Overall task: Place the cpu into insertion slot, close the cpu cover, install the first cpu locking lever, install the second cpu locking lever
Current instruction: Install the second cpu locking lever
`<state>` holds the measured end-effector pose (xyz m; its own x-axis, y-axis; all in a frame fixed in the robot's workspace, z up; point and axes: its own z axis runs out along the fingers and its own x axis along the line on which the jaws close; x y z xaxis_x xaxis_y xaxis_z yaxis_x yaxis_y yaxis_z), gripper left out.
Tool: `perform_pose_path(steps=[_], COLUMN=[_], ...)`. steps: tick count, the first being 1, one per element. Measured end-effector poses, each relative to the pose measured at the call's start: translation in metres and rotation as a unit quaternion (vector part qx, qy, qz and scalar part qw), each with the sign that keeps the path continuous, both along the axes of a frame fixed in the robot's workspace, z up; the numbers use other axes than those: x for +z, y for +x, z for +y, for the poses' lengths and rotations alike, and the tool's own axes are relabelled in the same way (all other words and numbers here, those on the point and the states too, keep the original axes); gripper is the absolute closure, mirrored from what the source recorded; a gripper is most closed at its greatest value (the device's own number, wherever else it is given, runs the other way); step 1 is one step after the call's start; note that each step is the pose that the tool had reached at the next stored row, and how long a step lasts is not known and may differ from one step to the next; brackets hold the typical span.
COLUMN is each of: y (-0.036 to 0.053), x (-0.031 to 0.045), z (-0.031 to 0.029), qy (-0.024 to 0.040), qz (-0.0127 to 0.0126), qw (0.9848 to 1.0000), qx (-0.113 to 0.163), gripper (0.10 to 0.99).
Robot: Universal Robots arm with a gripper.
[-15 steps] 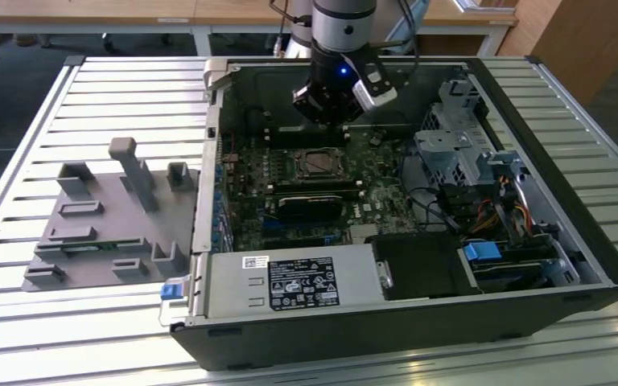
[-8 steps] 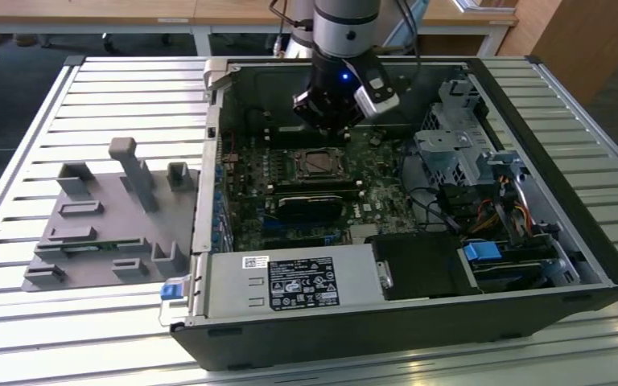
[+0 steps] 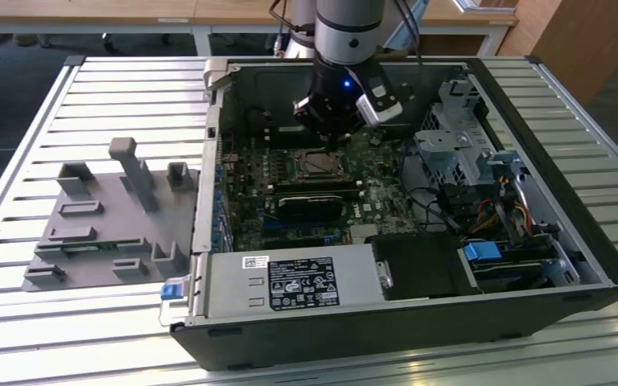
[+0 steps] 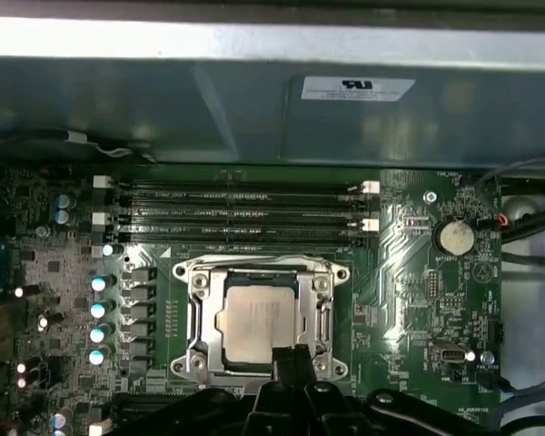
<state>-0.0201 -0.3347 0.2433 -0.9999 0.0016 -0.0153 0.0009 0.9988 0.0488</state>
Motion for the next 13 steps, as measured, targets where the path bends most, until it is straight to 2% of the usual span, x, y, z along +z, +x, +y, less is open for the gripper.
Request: perform_pose_path(steps=[5,6,9,13], y=[0.0,0.0,0.0,0.0], x=[-0.0006,-0.001,-0.0024,-0.0036], z=[-0.0075,-0.009,-0.0142,-0.0196], qy=[0.0303,0.0346,0.0402,0.0404], qz=[0.0,0.0,-0.0001,0.0], qw=[0.9995,0.9994,0.9992,0.9992], qx=[0.0,0.0,0.0,0.0], gripper=[0.969,0.969,0.969,0.969])
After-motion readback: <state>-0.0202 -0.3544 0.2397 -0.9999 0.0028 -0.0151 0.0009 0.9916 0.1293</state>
